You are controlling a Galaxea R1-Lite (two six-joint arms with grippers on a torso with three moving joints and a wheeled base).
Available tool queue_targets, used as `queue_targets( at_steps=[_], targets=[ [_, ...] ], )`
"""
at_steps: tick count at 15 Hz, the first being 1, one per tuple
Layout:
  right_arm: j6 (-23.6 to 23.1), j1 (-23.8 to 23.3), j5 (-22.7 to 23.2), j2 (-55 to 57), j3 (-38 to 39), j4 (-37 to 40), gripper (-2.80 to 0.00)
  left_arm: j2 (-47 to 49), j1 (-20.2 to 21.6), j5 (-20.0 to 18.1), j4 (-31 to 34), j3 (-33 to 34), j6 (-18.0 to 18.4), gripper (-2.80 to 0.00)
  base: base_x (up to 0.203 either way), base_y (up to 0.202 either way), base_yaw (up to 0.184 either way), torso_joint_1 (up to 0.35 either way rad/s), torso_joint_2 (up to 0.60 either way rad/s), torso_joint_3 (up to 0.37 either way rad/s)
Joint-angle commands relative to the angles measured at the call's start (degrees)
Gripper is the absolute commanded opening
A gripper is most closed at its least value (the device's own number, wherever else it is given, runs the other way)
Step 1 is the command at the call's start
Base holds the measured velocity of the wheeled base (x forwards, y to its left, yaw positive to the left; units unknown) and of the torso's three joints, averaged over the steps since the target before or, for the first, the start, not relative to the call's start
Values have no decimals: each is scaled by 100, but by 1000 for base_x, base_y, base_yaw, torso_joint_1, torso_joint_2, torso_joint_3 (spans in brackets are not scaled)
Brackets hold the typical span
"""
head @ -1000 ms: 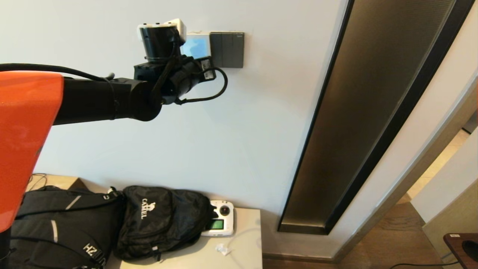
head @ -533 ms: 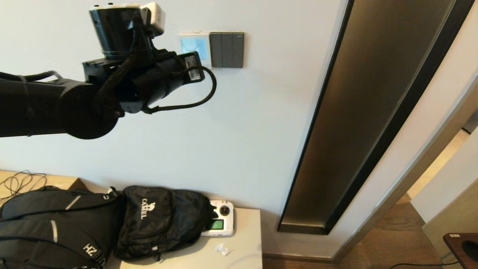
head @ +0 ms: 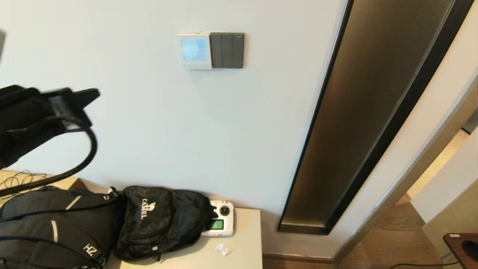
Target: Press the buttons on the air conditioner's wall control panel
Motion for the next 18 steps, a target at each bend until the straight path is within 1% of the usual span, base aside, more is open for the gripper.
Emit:
queue_targets(
  at_steps=[1, 4, 7, 8, 9, 11, 12, 15, 18],
  targets=[
    [-3, -2, 3, 6, 9, -2, -280, -1448, 425, 54, 51, 791, 154, -280, 0, 0, 0, 0, 0, 0],
    [-3, -2, 3, 6, 9, -2, -280, -2859, 1263, 150, 622, 1765, 545, -280, 0, 0, 0, 0, 0, 0],
    [-3, -2, 3, -3, 9, -2, -280, -3929, 2393, 176, 1300, 2355, 690, -280, 0, 0, 0, 0, 0, 0],
    [-3, -2, 3, -3, 9, -2, -280, -4233, 2680, 156, 1460, 2526, 709, -280, 0, 0, 0, 0, 0, 0],
    [-3, -2, 3, -3, 9, -2, -280, -4565, 2889, 132, 1654, 2732, 722, -280, 0, 0, 0, 0, 0, 0],
    [-3, -2, 3, -3, 9, -2, -280, -5028, 3025, 104, 2010, 3085, 727, -280, 0, 0, 0, 0, 0, 0],
    [-3, -2, 3, -3, 9, -2, -280, -5081, 3046, 80, 2040, 3238, 727, -280, 0, 0, 0, 0, 0, 0],
    [-3, -2, 3, -3, 9, -2, -280, -5088, 3053, -576, 1990, 3708, 669, -280, 0, 0, 0, 0, 0, 0],
    [-3, -2, 3, -2, 9, -2, -280, -5104, 3053, -1708, 1755, 4224, 505, -280, 0, 0, 0, 0, 0, 0]
  ],
)
